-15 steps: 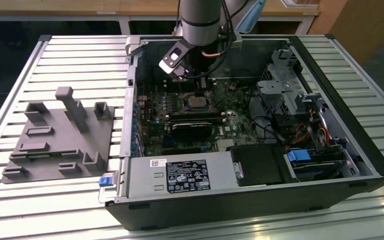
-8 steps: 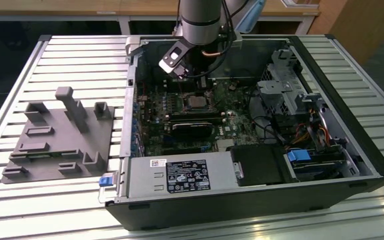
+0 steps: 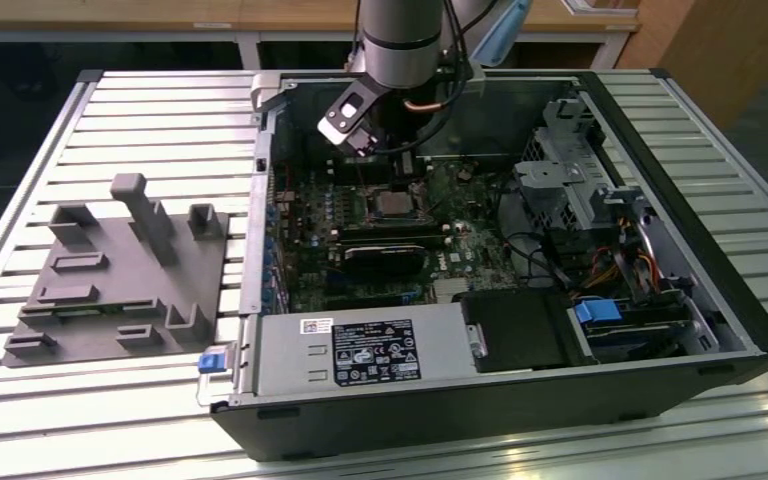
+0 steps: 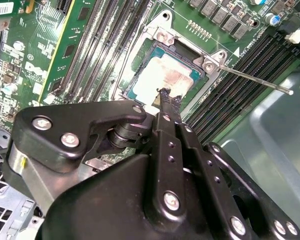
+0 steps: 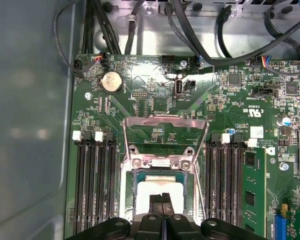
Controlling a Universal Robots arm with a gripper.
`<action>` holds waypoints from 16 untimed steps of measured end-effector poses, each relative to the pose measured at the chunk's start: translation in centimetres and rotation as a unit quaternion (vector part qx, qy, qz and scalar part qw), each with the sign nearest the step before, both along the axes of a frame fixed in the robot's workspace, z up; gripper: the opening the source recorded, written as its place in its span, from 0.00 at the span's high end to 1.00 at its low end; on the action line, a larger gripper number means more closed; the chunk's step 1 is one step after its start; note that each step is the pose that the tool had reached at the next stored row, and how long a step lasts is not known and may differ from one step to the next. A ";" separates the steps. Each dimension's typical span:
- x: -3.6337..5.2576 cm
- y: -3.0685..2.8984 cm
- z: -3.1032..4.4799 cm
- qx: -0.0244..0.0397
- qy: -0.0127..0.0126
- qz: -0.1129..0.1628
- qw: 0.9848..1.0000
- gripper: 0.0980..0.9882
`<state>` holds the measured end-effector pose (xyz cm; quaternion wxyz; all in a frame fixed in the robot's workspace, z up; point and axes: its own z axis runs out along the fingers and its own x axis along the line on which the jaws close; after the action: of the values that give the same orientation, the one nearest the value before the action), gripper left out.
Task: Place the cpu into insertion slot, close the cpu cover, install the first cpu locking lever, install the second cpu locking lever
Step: 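Close the cpu cover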
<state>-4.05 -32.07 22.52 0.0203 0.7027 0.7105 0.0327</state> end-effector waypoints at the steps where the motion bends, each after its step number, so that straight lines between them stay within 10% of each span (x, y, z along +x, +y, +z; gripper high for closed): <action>1: 0.00 0.00 0.01 0.000 0.000 0.000 1.000 0.99; 16: 0.00 0.00 0.53 0.000 0.000 0.000 1.000 0.99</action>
<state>-4.05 -32.07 23.05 0.0201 0.7027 0.7105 0.0328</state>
